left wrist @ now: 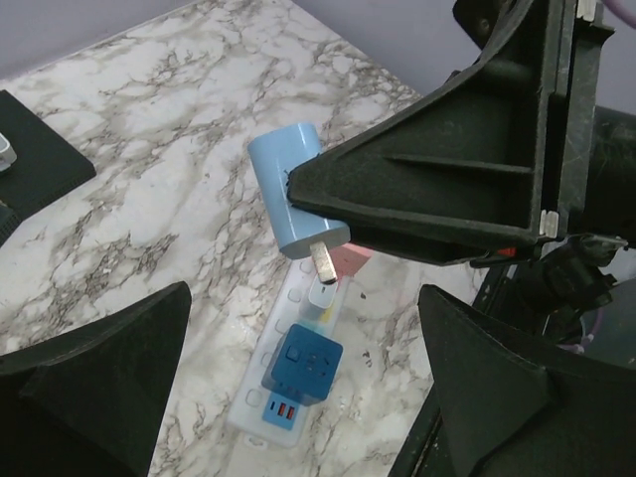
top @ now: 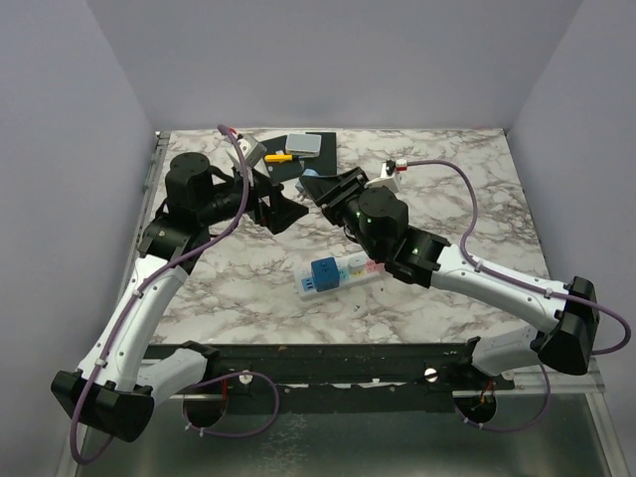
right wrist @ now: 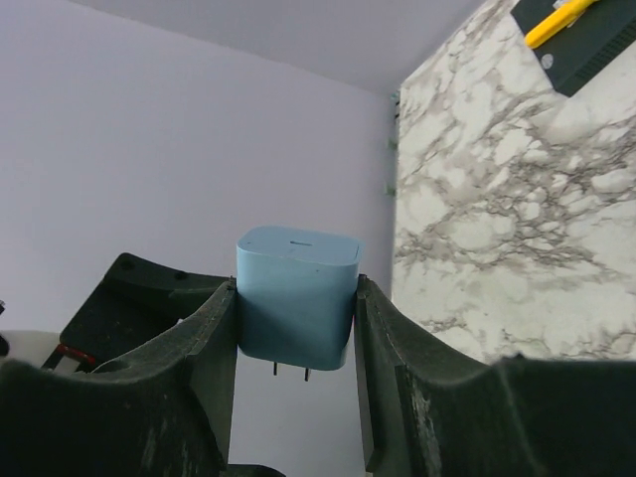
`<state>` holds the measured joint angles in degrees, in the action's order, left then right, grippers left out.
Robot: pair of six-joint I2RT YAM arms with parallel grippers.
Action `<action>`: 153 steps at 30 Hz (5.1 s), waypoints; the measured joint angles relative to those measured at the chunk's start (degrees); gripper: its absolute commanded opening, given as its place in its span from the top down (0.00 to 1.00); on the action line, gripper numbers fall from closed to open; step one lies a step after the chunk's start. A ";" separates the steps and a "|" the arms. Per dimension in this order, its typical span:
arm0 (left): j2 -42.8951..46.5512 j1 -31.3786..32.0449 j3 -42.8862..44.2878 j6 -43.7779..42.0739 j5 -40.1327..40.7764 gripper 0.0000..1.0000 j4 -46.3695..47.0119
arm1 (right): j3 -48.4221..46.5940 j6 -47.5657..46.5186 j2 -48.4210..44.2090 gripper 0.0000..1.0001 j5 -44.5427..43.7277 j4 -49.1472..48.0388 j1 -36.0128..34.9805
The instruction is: Insert the plug
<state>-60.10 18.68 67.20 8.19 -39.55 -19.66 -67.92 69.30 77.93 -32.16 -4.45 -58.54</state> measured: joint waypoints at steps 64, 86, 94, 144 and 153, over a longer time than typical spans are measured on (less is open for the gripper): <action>2.78 1.07 0.83 1.92 -23.43 1.00 3.69 | -6.93 -39.85 -5.03 0.34 81.15 0.15 19.32; 1.79 1.14 1.44 2.78 -25.57 1.00 3.30 | -8.09 -42.95 -1.40 0.36 76.87 0.87 15.67; 1.79 1.14 1.60 4.09 -26.69 0.72 3.43 | -8.11 -44.17 -1.07 0.99 77.66 0.33 15.72; 15.56 1.29 -9.62 -54.27 -5.88 0.40 3.41 | -23.96 -36.61 12.02 0.99 68.85 17.29 13.11; 15.52 1.20 -9.60 -57.29 -5.75 0.99 1.79 | -24.30 -35.41 12.41 0.86 68.87 15.96 12.85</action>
<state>-44.58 19.88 57.60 -49.10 -45.30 -17.87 -92.23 33.89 90.35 36.71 11.51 -45.69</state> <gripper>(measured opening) 0.401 0.325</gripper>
